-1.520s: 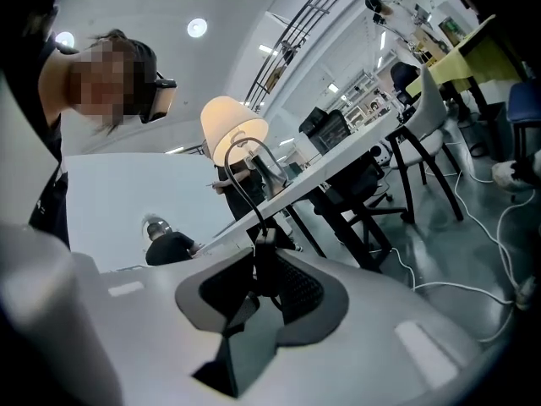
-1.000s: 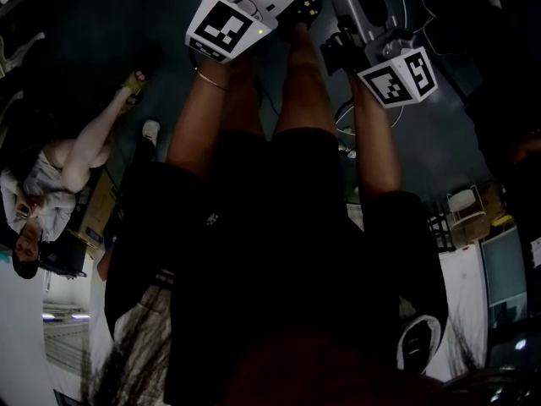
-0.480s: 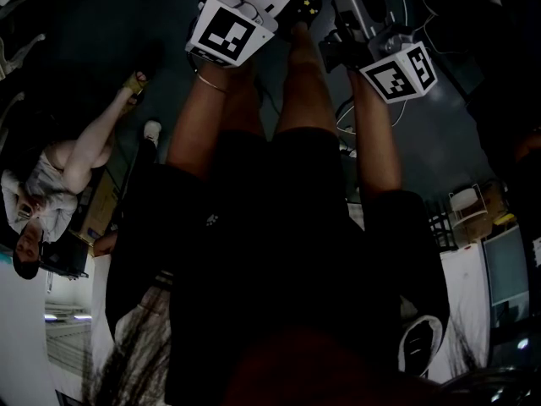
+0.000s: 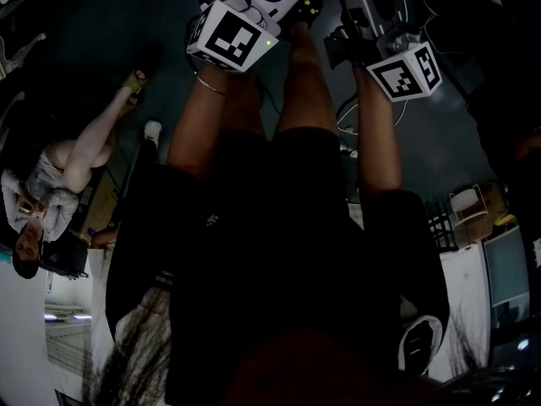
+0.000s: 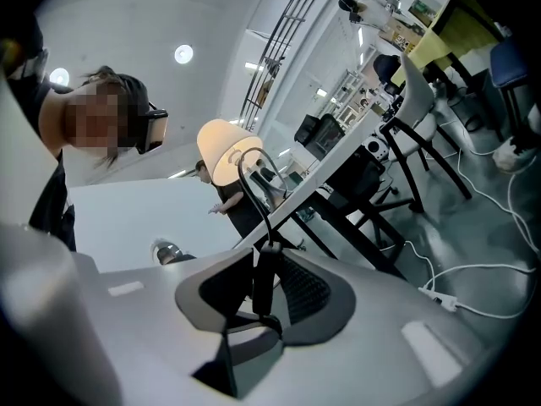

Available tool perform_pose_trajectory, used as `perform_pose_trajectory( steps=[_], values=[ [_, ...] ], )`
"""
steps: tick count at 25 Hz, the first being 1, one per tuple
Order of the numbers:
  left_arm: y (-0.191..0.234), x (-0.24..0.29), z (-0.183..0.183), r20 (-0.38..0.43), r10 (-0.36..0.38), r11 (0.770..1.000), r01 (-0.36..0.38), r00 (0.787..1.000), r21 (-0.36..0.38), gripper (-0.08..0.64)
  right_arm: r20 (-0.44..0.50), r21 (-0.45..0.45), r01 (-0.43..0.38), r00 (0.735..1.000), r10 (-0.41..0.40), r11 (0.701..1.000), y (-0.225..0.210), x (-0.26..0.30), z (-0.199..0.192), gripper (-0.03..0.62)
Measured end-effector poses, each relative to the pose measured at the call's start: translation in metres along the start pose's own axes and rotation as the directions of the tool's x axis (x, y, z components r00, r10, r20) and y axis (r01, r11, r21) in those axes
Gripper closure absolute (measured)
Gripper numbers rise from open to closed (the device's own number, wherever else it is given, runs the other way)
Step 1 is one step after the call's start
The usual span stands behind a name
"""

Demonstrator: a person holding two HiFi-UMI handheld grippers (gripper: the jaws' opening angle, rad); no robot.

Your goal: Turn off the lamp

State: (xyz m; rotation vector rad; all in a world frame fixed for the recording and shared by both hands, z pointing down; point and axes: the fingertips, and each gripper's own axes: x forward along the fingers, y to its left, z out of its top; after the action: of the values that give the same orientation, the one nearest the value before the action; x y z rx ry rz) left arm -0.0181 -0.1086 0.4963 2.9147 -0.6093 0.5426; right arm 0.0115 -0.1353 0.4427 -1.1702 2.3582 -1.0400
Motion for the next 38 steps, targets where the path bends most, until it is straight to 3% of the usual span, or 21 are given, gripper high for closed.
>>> perform_pose_trajectory(
  steps=[38],
  values=[
    [-0.0026,0.0039,-0.0046,-0.009,-0.006,1.000,0.005,1.000,-0.016,0.546,0.034,0.050,-0.002,0.999,0.000,0.999,-0.0039,-0.0024,-0.0007,0.525]
  ],
)
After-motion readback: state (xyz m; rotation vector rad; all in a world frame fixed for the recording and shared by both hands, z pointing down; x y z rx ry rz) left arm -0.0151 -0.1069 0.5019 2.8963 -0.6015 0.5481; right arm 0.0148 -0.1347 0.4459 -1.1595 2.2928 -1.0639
